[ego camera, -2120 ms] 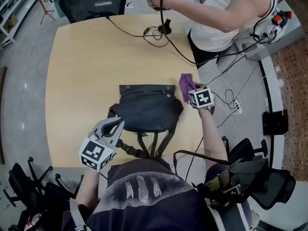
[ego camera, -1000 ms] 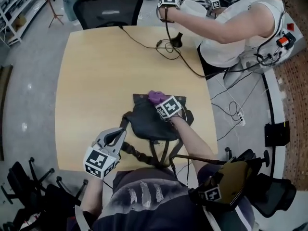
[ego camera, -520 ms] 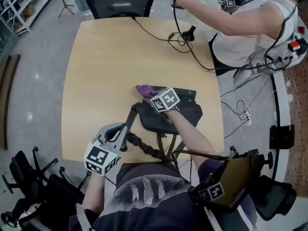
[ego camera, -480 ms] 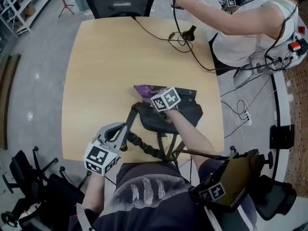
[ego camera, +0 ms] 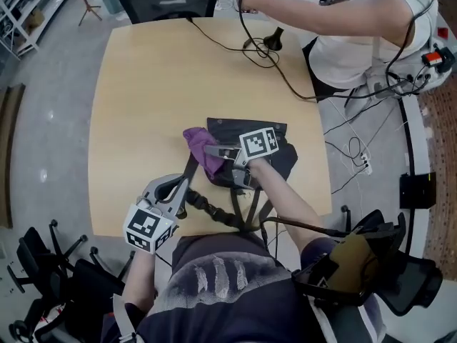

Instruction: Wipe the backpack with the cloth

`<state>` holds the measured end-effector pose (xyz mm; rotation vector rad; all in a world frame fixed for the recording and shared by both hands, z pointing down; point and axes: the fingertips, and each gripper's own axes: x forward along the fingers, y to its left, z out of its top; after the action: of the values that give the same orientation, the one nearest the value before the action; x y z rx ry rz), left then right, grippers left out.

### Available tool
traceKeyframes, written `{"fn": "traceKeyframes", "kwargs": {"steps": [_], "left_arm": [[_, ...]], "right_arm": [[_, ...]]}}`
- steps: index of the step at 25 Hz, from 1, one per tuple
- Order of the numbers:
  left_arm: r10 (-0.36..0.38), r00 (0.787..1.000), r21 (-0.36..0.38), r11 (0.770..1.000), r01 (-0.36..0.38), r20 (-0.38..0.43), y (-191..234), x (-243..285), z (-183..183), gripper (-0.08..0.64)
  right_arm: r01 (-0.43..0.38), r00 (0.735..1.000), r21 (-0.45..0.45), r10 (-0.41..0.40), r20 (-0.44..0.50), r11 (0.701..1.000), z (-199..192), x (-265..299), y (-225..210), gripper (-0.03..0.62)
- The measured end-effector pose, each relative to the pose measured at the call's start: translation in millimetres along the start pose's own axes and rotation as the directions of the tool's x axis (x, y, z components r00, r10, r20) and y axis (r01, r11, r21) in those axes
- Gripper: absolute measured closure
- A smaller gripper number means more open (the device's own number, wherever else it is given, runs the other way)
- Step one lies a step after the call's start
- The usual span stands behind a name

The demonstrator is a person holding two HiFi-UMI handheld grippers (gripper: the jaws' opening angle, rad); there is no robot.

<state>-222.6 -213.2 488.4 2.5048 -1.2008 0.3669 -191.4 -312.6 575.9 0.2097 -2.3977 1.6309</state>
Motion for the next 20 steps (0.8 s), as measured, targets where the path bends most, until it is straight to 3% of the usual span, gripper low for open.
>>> {"fn": "traceKeyframes", "kwargs": {"steps": [3, 6, 8, 11, 17, 20], "left_arm": [[-0.017, 1.000, 0.014, 1.000, 0.017, -0.002, -6, 7, 3, 0.552], [-0.031, 0.999, 0.022, 0.999, 0.031, -0.008, -11, 13, 4, 0.552], [-0.039, 0.999, 0.024, 0.999, 0.039, -0.014, -17, 17, 4, 0.552], [-0.049, 0.999, 0.028, 0.998, 0.050, -0.017, -26, 21, 7, 0.552], [-0.052, 0.999, 0.047, 0.997, 0.053, -0.015, -32, 25, 16, 0.552], [-0.049, 0.999, 0.046, 0.998, 0.050, -0.017, -37, 27, 13, 0.552]], "right_arm": [[0.250, 0.962, -0.143, -0.262, -0.074, 0.958, -19, -16, -47, 0.563], [0.403, 0.887, -0.307, -0.450, -0.101, 0.862, -21, -39, -75, 0.563], [0.450, 0.834, -0.411, -0.537, -0.124, 0.793, -23, -52, -85, 0.563], [0.473, 0.781, -0.506, -0.609, -0.138, 0.721, -26, -69, -93, 0.563], [0.507, 0.728, -0.565, -0.674, -0.122, 0.650, -19, -94, -108, 0.562], [0.543, 0.685, -0.579, -0.720, -0.115, 0.609, -16, -118, -123, 0.562]]}}
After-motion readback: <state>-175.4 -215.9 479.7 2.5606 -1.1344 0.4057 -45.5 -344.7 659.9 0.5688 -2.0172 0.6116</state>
